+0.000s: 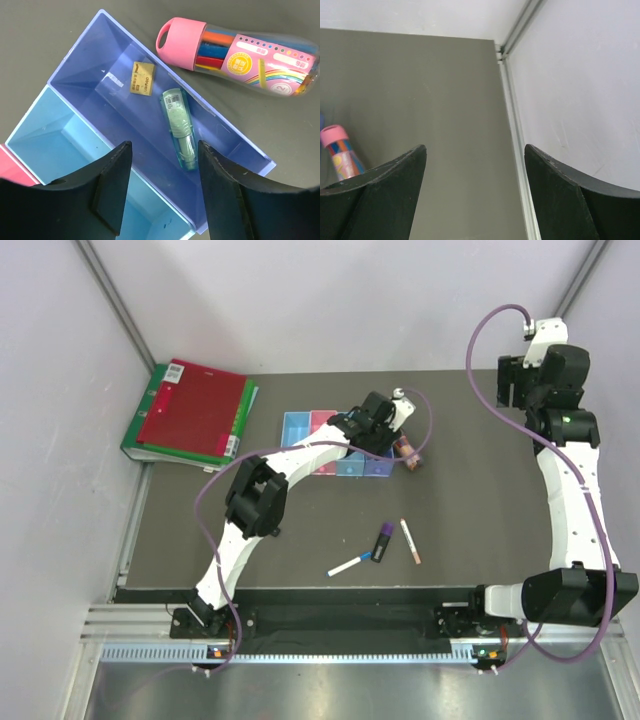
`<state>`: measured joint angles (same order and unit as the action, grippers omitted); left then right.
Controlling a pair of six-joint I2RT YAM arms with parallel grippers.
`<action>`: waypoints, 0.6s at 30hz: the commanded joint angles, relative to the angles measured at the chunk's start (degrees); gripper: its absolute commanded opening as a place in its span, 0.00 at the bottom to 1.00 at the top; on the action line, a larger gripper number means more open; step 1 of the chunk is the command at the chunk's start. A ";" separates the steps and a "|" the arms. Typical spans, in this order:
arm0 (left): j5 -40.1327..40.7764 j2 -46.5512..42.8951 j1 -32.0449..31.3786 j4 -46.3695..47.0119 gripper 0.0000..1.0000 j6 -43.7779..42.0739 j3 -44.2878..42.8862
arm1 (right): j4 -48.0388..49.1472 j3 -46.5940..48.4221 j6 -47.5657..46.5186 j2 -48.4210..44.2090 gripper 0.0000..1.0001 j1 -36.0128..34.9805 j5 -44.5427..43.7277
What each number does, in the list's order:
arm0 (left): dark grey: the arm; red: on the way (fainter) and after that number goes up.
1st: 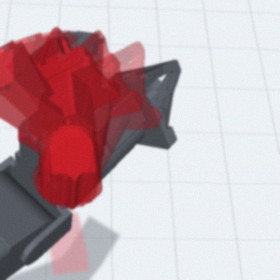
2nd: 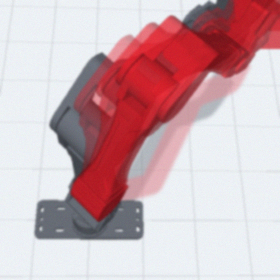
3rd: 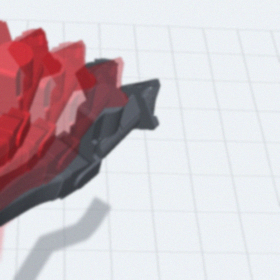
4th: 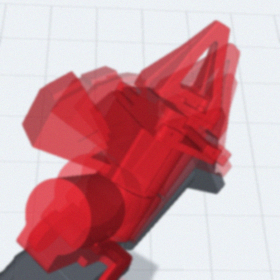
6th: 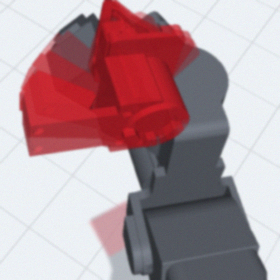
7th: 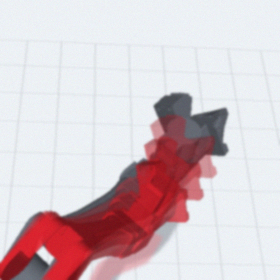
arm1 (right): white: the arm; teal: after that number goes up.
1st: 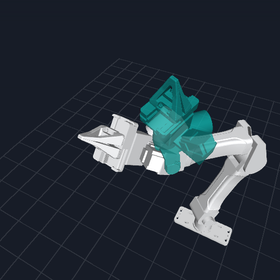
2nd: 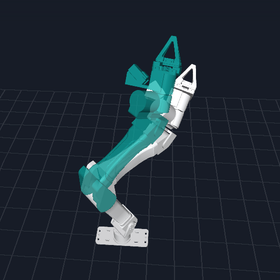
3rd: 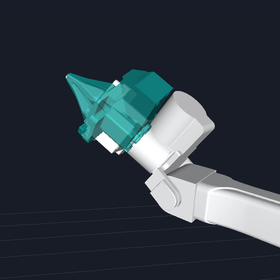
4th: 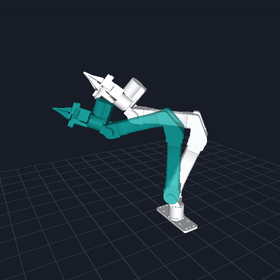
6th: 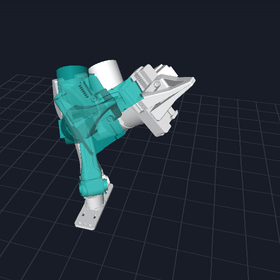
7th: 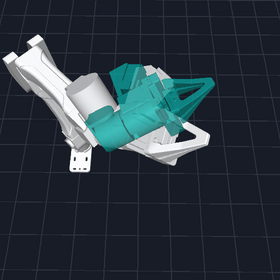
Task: Sort the stationery into containers
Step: Place the stationery in the storage box.
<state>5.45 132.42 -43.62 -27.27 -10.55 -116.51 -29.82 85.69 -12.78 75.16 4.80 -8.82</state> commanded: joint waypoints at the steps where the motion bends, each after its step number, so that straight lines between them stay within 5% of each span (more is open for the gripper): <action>1: -0.27 -5.67 0.20 -0.07 0.60 0.70 -2.32 | -3.21 4.04 -0.58 0.43 0.79 0.83 6.17; 5: -2.20 -14.26 0.20 -2.52 0.65 -1.84 -0.57 | -8.84 5.10 -1.29 3.93 0.80 0.74 12.24; 9: -8.24 -23.59 0.11 -6.30 0.81 -5.97 5.23 | -11.57 3.79 -2.60 6.14 0.85 -0.66 15.58; 14: -10.38 -37.63 0.11 -10.96 0.98 -13.16 19.98 | -8.95 -2.44 -4.71 7.81 0.99 -4.35 16.38; 18: -6.69 -45.04 0.11 -13.42 0.99 -18.54 30.09 | -3.68 -8.59 -7.08 8.61 1.00 -8.13 16.64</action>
<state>-2.35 92.20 -43.59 -34.98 -21.45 -95.26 -38.54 81.56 -16.86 83.15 0.05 5.72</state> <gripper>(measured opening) 0.987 0.993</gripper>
